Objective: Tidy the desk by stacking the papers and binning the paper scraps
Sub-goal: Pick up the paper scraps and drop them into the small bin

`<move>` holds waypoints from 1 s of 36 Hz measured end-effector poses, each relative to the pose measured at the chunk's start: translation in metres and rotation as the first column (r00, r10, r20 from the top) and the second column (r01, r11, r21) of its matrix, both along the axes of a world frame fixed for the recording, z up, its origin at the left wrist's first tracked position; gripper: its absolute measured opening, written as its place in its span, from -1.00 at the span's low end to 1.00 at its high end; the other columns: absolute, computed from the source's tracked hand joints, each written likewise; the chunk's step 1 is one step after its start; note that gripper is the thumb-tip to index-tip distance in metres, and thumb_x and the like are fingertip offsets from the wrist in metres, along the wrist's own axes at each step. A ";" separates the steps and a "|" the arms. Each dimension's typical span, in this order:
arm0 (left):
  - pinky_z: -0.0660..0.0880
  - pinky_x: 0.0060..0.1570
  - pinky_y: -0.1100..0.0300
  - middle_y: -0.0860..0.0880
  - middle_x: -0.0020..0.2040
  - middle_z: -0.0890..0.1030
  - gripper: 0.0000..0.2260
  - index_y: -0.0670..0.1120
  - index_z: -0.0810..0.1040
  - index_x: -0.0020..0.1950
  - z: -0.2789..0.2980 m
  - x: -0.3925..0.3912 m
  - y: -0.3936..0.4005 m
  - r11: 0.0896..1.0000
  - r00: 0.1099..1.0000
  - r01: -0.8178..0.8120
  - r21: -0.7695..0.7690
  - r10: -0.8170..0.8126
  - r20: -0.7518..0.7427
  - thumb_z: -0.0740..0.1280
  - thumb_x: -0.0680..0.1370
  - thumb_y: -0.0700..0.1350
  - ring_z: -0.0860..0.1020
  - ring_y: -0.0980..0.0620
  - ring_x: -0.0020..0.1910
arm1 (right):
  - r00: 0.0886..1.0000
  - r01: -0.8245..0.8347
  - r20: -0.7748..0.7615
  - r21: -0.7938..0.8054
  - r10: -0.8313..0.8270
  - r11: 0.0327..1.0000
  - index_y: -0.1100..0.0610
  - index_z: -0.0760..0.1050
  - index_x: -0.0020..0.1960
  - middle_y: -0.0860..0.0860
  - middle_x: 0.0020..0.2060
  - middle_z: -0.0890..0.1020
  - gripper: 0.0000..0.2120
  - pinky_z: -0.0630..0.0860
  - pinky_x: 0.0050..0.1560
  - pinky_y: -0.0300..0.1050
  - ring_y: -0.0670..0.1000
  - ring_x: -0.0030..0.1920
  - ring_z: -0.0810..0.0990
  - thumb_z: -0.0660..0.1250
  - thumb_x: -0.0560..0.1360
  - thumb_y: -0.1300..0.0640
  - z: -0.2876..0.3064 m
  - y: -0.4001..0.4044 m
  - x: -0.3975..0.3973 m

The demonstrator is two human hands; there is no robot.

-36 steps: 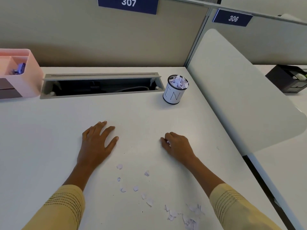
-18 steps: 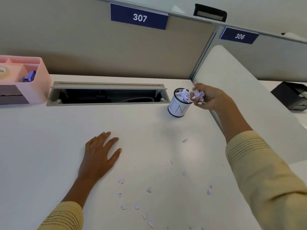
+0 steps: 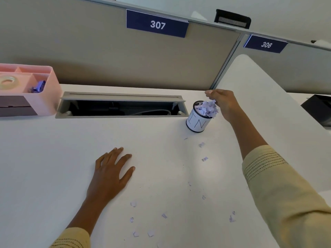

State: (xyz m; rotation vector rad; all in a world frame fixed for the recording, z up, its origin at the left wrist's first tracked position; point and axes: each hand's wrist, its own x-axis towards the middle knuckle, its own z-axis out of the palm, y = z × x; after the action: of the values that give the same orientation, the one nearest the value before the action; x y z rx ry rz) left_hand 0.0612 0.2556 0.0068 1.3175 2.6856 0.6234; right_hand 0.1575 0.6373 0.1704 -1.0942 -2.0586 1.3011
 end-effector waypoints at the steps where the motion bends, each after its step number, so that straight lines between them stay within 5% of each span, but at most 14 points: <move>1: 0.18 0.36 0.03 -0.07 0.37 0.46 -0.44 0.01 0.55 0.27 0.000 0.000 0.000 1.000 1.000 0.000 -0.002 0.000 0.000 -0.04 0.57 0.29 0.37 -0.07 0.38 | 1.000 0.003 0.012 0.065 -0.004 0.998 0.19 0.62 0.08 0.10 0.05 0.64 -0.80 0.42 0.01 -0.28 -0.03 0.03 0.54 0.28 0.53 0.18 0.000 -0.003 0.002; 4: 0.19 0.36 0.01 -0.08 0.37 0.47 -0.42 0.00 0.55 0.27 0.000 0.000 0.000 1.000 1.000 0.000 0.003 0.000 0.010 -0.06 0.58 0.30 0.38 -0.08 0.37 | 0.995 -0.004 0.092 0.406 -0.037 0.914 0.15 0.63 0.04 0.05 0.04 0.63 -0.82 0.39 0.00 -0.31 -0.04 0.01 0.55 0.31 0.50 0.19 -0.013 -0.018 0.012; 7: 0.21 0.36 -0.01 -0.07 0.37 0.46 -0.42 0.00 0.55 0.27 0.000 0.000 0.000 1.000 1.000 0.004 0.004 -0.004 0.014 -0.06 0.58 0.30 0.38 -0.07 0.37 | 0.980 -0.143 0.195 0.611 0.027 0.779 0.24 0.59 0.05 0.13 0.05 0.61 -0.72 0.46 0.06 -0.10 0.11 0.05 0.56 0.35 0.47 0.05 -0.041 -0.037 0.024; 11: 0.21 0.37 0.00 -0.06 0.38 0.45 -0.45 0.01 0.54 0.28 -0.001 -0.001 0.000 1.000 1.000 0.002 0.000 -0.002 0.011 -0.03 0.57 0.28 0.36 -0.06 0.38 | 0.899 -0.344 0.432 0.595 0.072 0.726 0.18 0.42 0.33 0.11 0.32 0.48 -0.48 0.37 0.30 0.00 0.14 0.33 0.41 0.29 0.51 -0.13 -0.061 -0.044 0.029; 15: 0.22 0.36 -0.01 -0.06 0.37 0.45 -0.49 0.00 0.54 0.28 -0.002 0.000 0.000 1.000 1.000 0.005 0.009 -0.005 0.004 0.02 0.57 0.26 0.37 -0.07 0.38 | 0.821 -0.428 0.566 0.534 0.067 0.730 0.15 0.40 0.31 0.11 0.30 0.49 -0.21 0.45 0.20 0.05 0.16 0.27 0.44 -0.03 0.43 -0.46 -0.058 -0.038 0.021; 22: 0.28 0.34 -0.06 -0.09 0.36 0.47 -0.52 -0.02 0.55 0.27 0.000 0.000 0.001 0.999 1.000 0.009 0.033 -0.009 -0.015 0.08 0.55 0.22 0.39 -0.09 0.37 | 0.682 -0.491 0.729 0.389 0.066 0.779 0.20 0.32 0.39 0.21 0.29 0.48 -0.21 0.44 0.24 0.08 0.22 0.24 0.48 -0.06 0.47 -0.39 -0.052 -0.027 0.003; 25: 0.29 0.34 -0.08 -0.08 0.37 0.46 -0.51 -0.02 0.54 0.28 -0.001 0.000 0.000 1.000 1.000 0.008 0.026 -0.008 -0.010 0.07 0.55 0.22 0.39 -0.09 0.37 | 0.679 -0.497 0.727 0.355 0.101 0.792 0.21 0.30 0.41 0.21 0.32 0.45 -0.07 0.42 0.28 0.06 0.21 0.28 0.44 -0.14 0.38 -0.48 -0.048 -0.023 -0.002; 27: 0.28 0.34 -0.08 -0.08 0.37 0.46 -0.50 -0.01 0.54 0.28 -0.001 0.000 0.000 1.000 1.000 0.010 0.019 -0.010 -0.015 0.05 0.56 0.24 0.38 -0.09 0.38 | 0.699 -0.512 0.701 0.353 0.141 0.783 0.25 0.45 0.21 0.22 0.09 0.57 -0.03 0.46 0.06 -0.05 0.19 0.08 0.53 -0.19 0.33 -0.53 -0.045 -0.021 -0.002; 30: 0.26 0.34 -0.07 -0.09 0.37 0.46 -0.49 -0.02 0.54 0.28 -0.001 0.000 0.000 1.000 1.000 0.013 0.023 -0.012 -0.022 0.04 0.56 0.24 0.38 -0.09 0.38 | 0.770 -0.457 0.629 0.425 0.108 0.781 0.27 0.52 0.03 0.20 -0.11 0.59 -0.35 0.38 -0.14 -0.07 0.19 -0.09 0.52 0.07 0.51 -0.33 -0.038 -0.021 0.003; 36: 0.23 0.34 -0.08 -0.11 0.37 0.46 -0.44 -0.03 0.52 0.27 0.003 0.000 0.002 0.999 0.999 0.026 0.019 -0.025 -0.041 -0.04 0.57 0.28 0.37 -0.12 0.38 | 0.931 -0.311 0.341 0.559 0.129 0.769 0.17 0.55 0.18 0.10 0.10 0.64 -0.65 0.50 0.11 -0.02 0.08 0.05 0.59 0.34 0.51 -0.04 -0.026 -0.038 0.042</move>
State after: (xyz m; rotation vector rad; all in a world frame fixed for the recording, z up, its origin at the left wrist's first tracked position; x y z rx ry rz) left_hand 0.0613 0.2571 0.0097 1.3819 2.6967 0.6280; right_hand 0.1999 0.5991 0.1441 -0.7767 -2.6218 0.4863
